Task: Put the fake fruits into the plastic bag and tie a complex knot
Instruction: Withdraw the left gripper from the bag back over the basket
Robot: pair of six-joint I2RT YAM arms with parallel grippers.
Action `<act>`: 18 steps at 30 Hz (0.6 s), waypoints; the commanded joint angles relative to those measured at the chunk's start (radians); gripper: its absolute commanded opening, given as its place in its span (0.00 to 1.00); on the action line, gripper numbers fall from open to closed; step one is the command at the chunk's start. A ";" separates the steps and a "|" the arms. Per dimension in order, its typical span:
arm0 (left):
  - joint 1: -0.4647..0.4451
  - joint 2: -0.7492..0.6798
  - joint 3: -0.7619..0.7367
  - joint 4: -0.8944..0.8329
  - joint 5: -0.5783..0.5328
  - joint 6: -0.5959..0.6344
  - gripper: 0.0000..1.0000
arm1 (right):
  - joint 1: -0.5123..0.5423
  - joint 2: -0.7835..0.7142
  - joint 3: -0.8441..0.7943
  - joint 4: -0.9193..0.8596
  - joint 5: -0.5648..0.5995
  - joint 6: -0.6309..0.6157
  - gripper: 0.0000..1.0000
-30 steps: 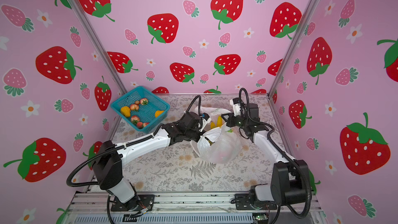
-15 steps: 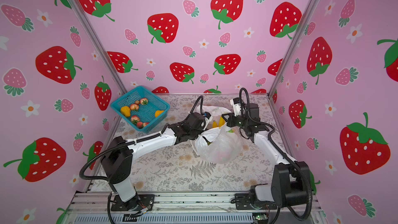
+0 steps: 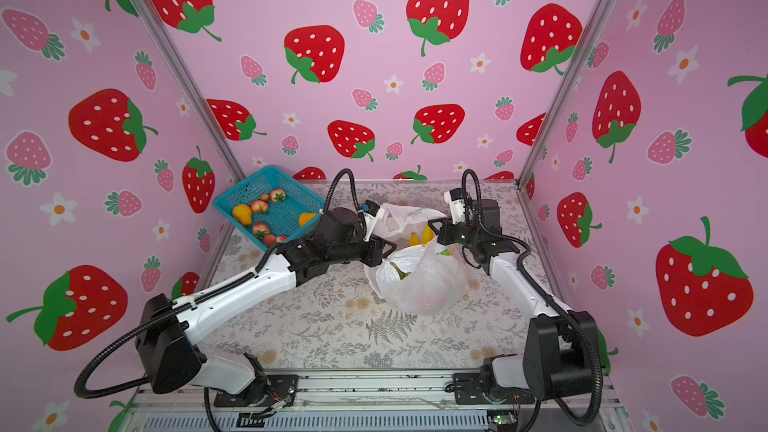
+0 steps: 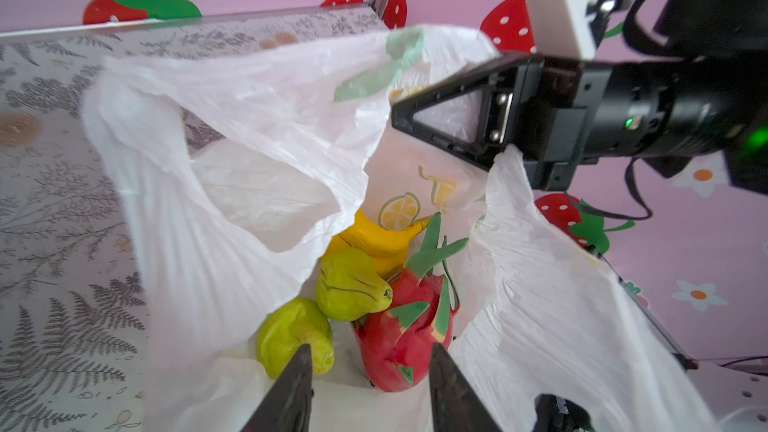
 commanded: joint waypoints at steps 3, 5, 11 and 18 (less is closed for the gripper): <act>0.088 -0.135 -0.041 0.000 0.012 -0.016 0.49 | 0.003 -0.024 0.002 -0.003 0.005 -0.025 0.09; 0.141 -0.176 -0.056 -0.015 -0.026 -0.043 0.50 | 0.004 -0.027 0.001 -0.002 0.005 -0.026 0.09; 0.450 -0.205 -0.041 -0.153 -0.086 -0.168 0.56 | 0.003 -0.057 -0.026 0.036 -0.002 -0.016 0.10; 0.747 -0.045 0.089 -0.298 -0.164 -0.135 0.58 | 0.005 -0.076 -0.074 0.088 -0.008 -0.006 0.10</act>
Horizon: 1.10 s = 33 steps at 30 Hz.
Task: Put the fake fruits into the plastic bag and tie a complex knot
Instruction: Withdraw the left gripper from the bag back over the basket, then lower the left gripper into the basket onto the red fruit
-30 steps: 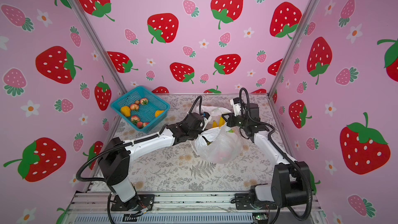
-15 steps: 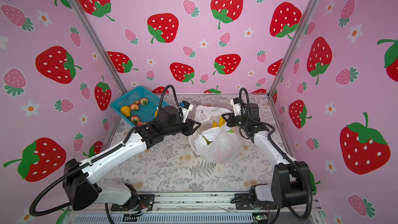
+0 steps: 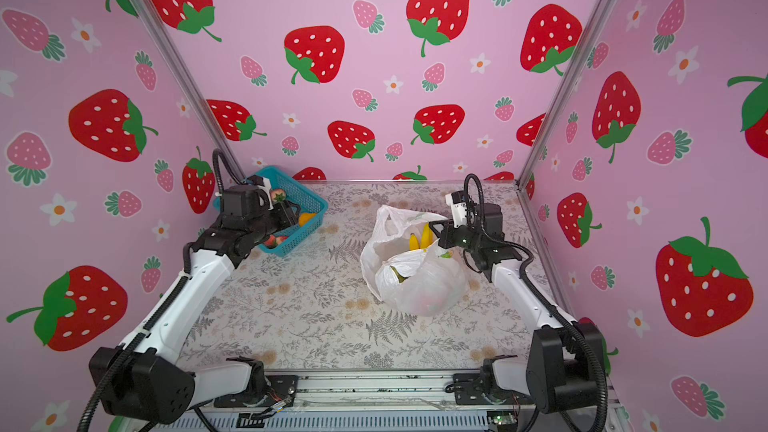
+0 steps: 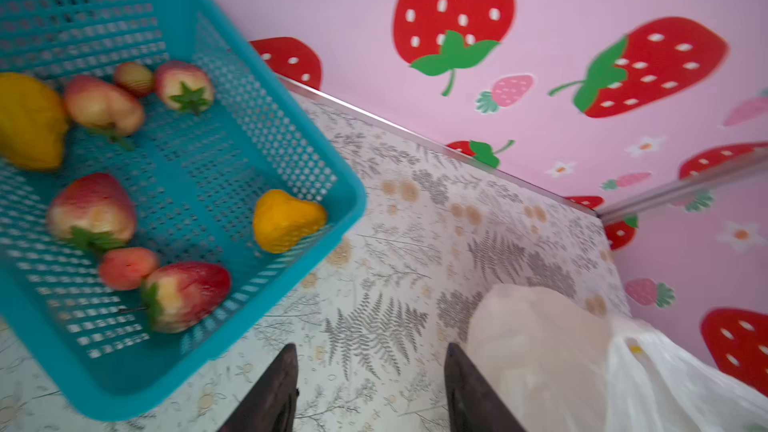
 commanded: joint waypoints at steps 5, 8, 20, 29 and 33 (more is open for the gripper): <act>0.159 0.272 0.203 -0.149 -0.154 0.073 0.58 | 0.005 -0.026 -0.029 0.059 -0.022 0.000 0.10; 0.190 0.417 0.324 -0.217 -0.217 0.127 0.59 | 0.005 -0.038 -0.044 0.075 -0.027 0.009 0.10; 0.212 0.878 0.792 -0.459 -0.384 0.314 0.65 | 0.005 -0.025 -0.041 0.061 -0.008 0.000 0.10; 0.227 1.040 0.956 -0.559 -0.352 0.324 0.65 | 0.005 0.004 -0.029 0.052 0.005 -0.010 0.10; 0.228 1.069 0.977 -0.587 -0.343 0.324 0.65 | 0.005 0.013 -0.027 0.053 0.005 -0.010 0.10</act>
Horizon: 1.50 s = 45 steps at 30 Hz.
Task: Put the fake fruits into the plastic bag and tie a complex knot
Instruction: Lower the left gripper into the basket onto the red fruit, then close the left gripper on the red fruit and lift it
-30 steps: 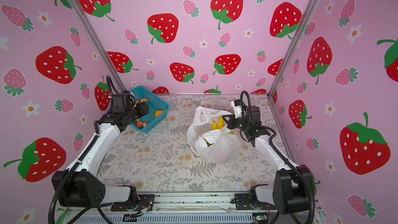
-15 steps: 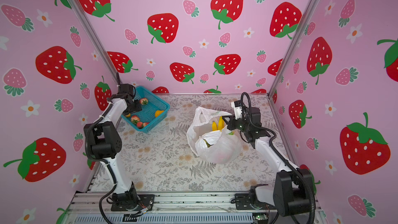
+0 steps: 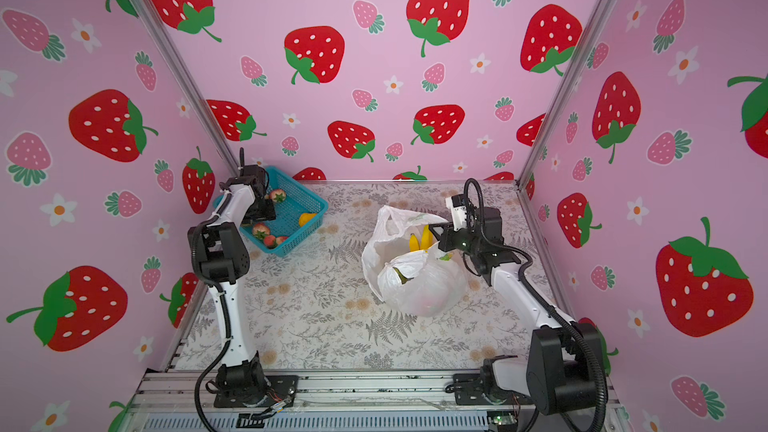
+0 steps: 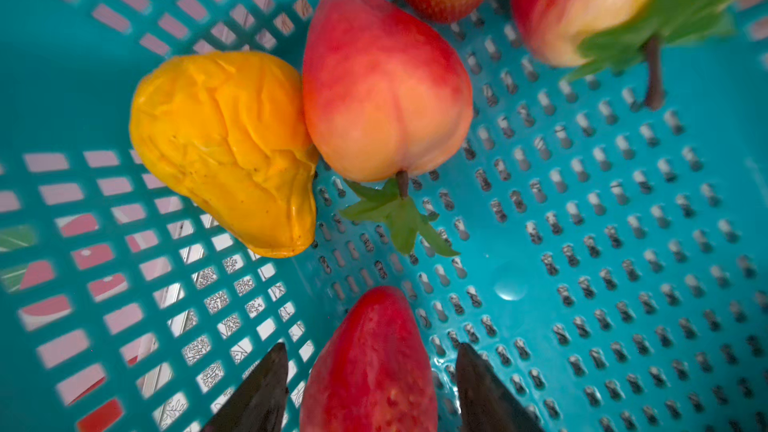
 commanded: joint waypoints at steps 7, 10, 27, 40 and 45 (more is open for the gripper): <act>0.006 0.039 0.058 -0.102 0.022 0.018 0.65 | 0.004 0.012 0.005 0.005 0.003 -0.016 0.10; 0.008 0.048 0.058 -0.111 0.033 0.016 0.64 | 0.004 0.011 0.004 0.005 0.000 -0.015 0.10; 0.008 0.100 0.093 -0.168 0.049 0.045 0.63 | 0.005 0.003 0.003 0.000 0.010 -0.020 0.10; 0.007 0.127 0.090 -0.200 0.145 0.039 0.60 | 0.004 0.014 0.004 0.003 0.002 -0.017 0.10; 0.008 0.128 0.113 -0.218 0.154 0.039 0.58 | 0.003 0.008 0.003 0.003 0.003 -0.017 0.10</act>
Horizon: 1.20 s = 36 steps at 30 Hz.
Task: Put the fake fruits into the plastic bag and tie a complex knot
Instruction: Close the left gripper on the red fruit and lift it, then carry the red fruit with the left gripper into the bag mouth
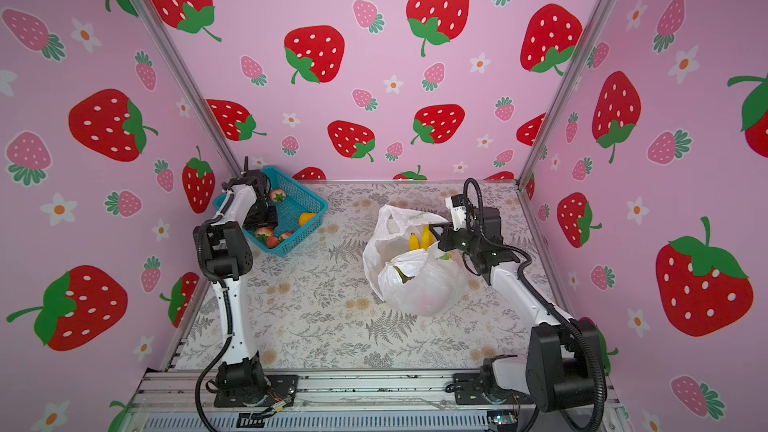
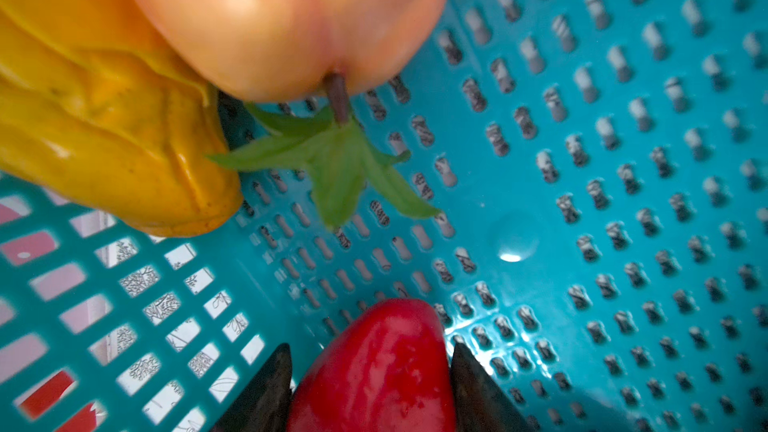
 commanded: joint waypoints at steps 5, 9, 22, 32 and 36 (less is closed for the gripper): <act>0.001 -0.009 0.040 -0.067 0.062 -0.009 0.40 | 0.004 0.000 0.004 0.002 -0.005 -0.014 0.10; 0.001 -0.078 0.044 -0.046 0.089 -0.031 0.34 | 0.005 -0.001 0.005 0.002 -0.008 -0.013 0.10; -0.016 -0.329 -0.043 0.070 0.269 -0.151 0.29 | 0.004 0.007 0.010 0.000 -0.006 -0.013 0.10; -0.258 -0.889 -0.637 0.490 0.455 -0.352 0.29 | 0.004 0.028 0.019 0.002 -0.009 -0.008 0.10; -0.432 -1.058 -0.824 0.594 0.485 -0.411 0.30 | 0.004 0.036 0.024 -0.003 -0.008 -0.010 0.10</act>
